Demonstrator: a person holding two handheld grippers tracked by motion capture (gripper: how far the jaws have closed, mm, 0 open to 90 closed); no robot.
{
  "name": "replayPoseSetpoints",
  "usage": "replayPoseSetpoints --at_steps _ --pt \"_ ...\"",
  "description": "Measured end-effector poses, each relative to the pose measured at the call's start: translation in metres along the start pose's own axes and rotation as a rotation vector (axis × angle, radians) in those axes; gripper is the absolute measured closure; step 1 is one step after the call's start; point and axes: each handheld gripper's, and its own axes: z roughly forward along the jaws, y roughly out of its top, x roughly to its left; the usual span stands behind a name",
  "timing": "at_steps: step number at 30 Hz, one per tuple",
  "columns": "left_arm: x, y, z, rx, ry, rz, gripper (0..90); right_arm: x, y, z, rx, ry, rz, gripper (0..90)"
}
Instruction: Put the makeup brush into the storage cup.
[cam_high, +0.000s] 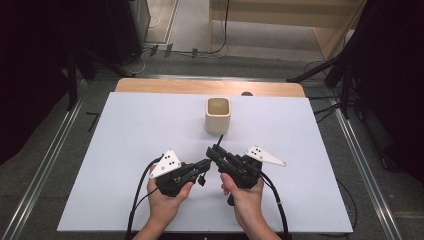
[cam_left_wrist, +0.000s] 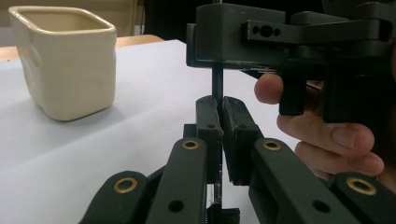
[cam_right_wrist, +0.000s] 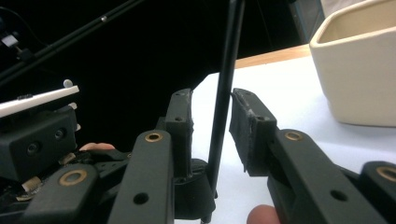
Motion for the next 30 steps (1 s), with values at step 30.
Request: replayPoseSetpoints --at_steps 30 --pt "-0.0020 -0.0002 -0.0001 -0.004 -0.004 0.009 86.9 -0.0039 -0.0024 0.0012 0.028 0.037 0.055 87.2"
